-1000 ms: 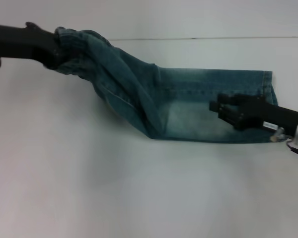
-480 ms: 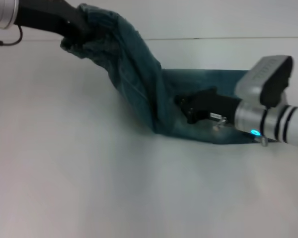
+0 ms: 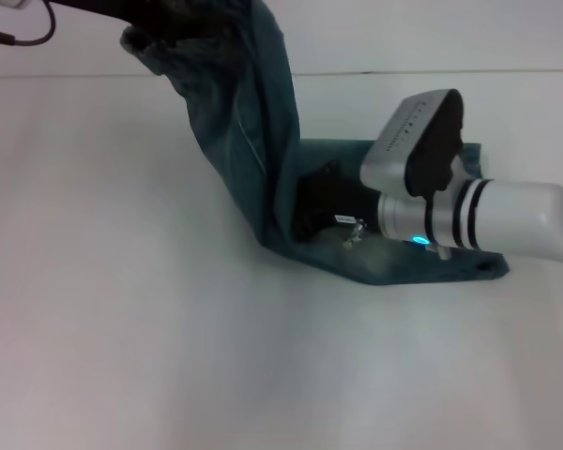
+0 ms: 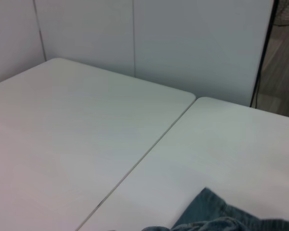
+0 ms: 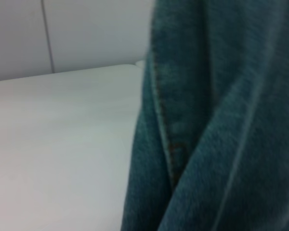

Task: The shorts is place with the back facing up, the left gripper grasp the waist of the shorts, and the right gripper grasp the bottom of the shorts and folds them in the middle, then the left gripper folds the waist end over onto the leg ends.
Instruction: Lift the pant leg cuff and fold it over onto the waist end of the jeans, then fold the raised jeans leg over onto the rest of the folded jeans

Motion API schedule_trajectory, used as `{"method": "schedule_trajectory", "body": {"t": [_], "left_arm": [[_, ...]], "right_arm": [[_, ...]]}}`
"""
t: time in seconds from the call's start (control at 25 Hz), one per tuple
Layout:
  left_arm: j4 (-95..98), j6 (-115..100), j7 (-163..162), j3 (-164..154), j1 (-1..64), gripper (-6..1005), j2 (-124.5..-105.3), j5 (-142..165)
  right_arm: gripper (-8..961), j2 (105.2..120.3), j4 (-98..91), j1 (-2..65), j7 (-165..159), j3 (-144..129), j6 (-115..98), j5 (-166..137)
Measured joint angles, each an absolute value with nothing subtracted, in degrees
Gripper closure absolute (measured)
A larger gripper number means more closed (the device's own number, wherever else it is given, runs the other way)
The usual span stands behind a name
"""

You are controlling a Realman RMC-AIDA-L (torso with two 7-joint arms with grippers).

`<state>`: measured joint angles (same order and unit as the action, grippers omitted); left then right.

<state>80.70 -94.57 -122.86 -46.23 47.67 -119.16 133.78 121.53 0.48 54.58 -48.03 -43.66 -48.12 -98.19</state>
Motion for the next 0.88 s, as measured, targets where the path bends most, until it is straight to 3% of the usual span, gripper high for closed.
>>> {"method": "schedule_trajectory", "body": {"t": [0.28, 0.72, 0.88], "left_arm": [[79.2, -94.1, -122.0, -46.8, 48.1, 933, -119.66, 133.7], [78.4, -88.5, -120.9, -55.4, 47.5, 934, -123.69, 133.9], [75.7, -82.0, -123.3, -65.5, 48.1, 935, -124.03, 133.8]], "right_arm": [[947, 120.34, 0.1, 52.3, -47.9, -43.8, -52.3, -98.3], [947, 119.14, -29.4, 21.9, -56.6, -45.5, -83.5, -100.4], [946, 119.08, -33.3, 15.6, -57.6, -43.9, -89.8, -100.0]]}}
